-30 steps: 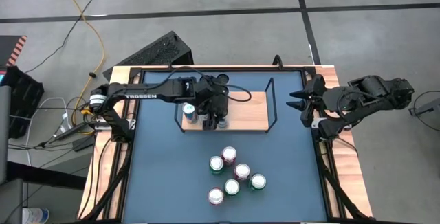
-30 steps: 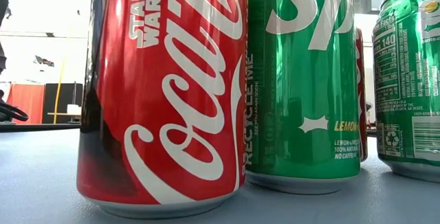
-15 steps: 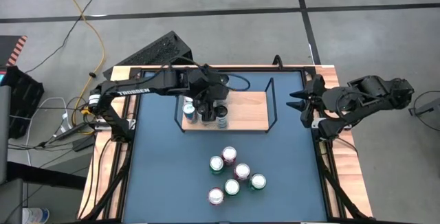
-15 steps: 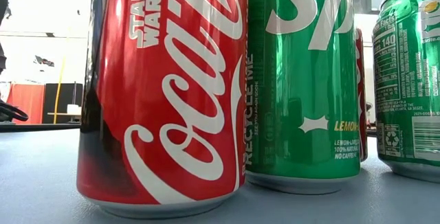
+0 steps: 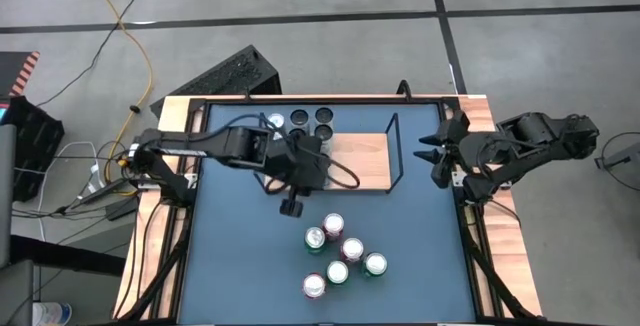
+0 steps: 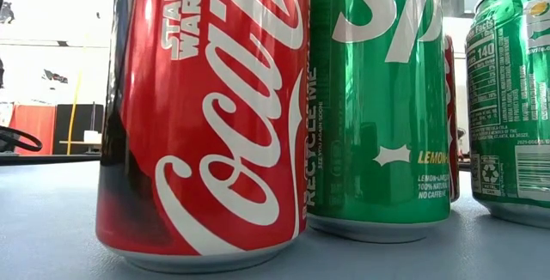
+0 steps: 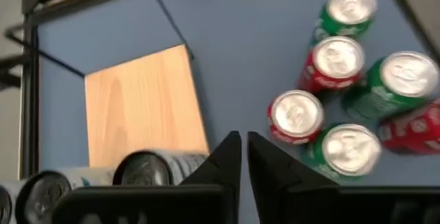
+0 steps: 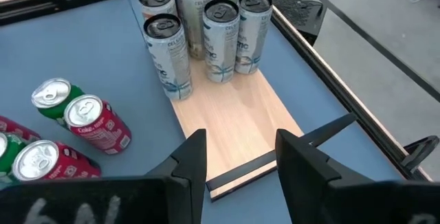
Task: Place canned beverage on shelf
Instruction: Put the white and blue soda can on the shelf aligned with the other white and blue soda cans
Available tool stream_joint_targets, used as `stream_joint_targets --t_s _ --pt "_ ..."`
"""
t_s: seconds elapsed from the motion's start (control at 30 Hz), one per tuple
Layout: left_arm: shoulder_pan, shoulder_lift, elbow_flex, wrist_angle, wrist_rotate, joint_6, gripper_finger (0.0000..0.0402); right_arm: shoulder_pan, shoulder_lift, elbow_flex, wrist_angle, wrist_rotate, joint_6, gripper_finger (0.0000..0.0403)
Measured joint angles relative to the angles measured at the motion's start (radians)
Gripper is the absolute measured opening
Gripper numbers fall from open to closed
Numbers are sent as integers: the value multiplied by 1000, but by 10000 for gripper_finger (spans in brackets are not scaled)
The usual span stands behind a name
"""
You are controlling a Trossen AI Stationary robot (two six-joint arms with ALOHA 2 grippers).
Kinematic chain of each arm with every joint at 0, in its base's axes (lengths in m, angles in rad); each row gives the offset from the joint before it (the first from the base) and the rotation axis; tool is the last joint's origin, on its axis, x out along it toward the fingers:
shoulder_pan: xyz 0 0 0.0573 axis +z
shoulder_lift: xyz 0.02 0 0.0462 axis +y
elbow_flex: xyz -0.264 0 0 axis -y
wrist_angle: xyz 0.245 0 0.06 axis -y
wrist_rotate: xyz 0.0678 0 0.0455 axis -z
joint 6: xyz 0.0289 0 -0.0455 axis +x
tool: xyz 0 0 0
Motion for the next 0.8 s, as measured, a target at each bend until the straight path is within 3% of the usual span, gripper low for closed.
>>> stream_joint_targets --t_s 0.2,0.37,0.6,0.8 --pt "0 -34 -196 169 -17 -107 2 0 42 0 51 1 -1 154" --pt "-33 -164 -326 394 -88 -166 0 0 124 1 209 -3 -60 154" --pt "-66 -330 -369 462 -301 -205 0 -4 336 0 500 -37 -220 150" --pt "-81 -418 -369 487 -390 -174 0 -8 512 0 658 -153 -295 101"
